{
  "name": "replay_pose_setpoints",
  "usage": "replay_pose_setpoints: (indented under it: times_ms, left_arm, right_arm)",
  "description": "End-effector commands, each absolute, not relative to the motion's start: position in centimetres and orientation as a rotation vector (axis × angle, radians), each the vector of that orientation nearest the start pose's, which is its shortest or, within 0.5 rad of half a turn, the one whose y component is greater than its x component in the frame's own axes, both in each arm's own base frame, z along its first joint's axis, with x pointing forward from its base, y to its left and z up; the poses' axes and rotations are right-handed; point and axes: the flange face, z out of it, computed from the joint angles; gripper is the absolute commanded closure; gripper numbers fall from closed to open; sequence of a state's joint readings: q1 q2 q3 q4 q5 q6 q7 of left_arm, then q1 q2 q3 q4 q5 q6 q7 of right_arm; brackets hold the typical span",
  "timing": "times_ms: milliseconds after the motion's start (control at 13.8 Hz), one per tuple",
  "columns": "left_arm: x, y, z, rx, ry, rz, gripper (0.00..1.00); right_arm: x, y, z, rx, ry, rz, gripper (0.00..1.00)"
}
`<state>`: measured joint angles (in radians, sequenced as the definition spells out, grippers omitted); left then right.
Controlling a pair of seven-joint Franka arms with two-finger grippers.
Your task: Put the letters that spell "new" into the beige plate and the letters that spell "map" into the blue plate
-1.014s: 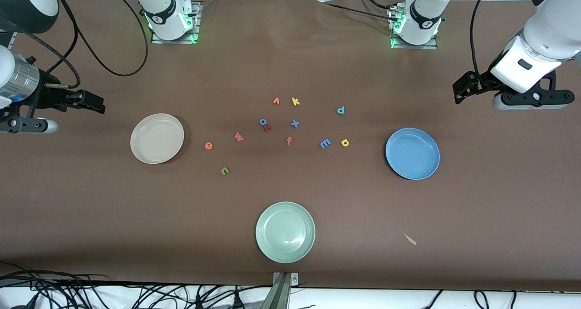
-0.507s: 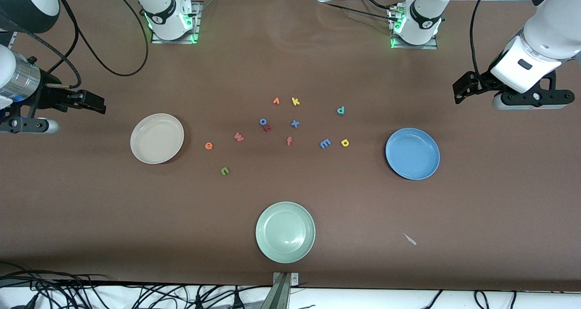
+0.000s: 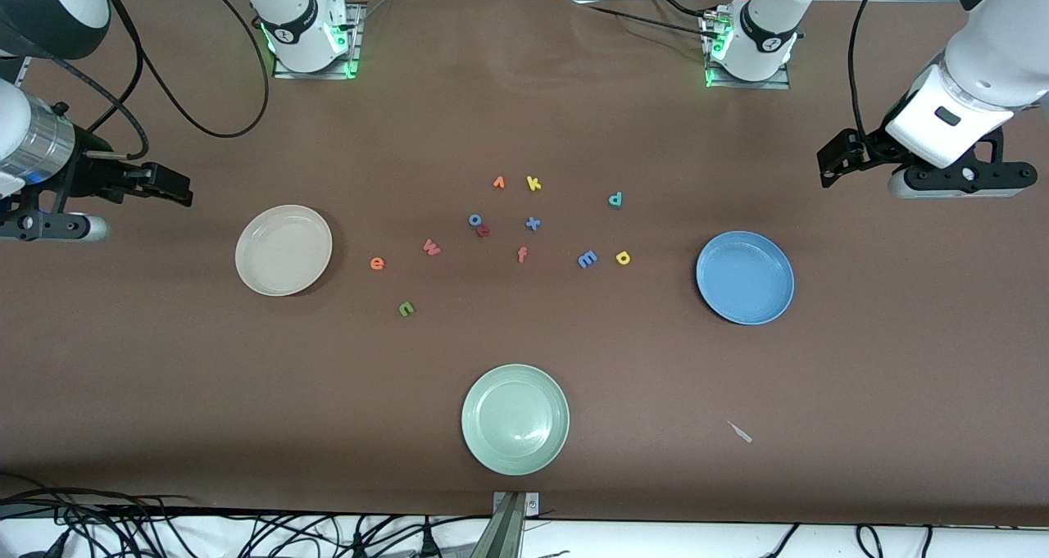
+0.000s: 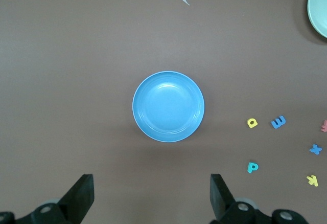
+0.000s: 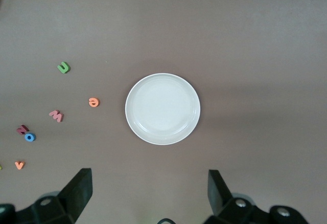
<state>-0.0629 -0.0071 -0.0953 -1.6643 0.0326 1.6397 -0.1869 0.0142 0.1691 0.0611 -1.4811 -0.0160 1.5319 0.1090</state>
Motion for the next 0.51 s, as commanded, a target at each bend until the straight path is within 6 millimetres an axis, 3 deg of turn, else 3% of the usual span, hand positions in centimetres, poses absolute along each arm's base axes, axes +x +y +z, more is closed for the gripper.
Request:
replay_pose_setpoints:
  times_ms: [0,435]
  left_arm:
    - [54.96,-8.6,59.73,-3.13,-0.009,0.031,0.0]
    - [54.95,-8.69,59.73,-3.132,-0.007,0.032,0.0]
  right_arm:
    - [59.39,4.13,57.44,-3.149,0.046,0.165,0.0]
    - [59.34,4.13,57.4,-3.149,0.053,0.172,0.0]
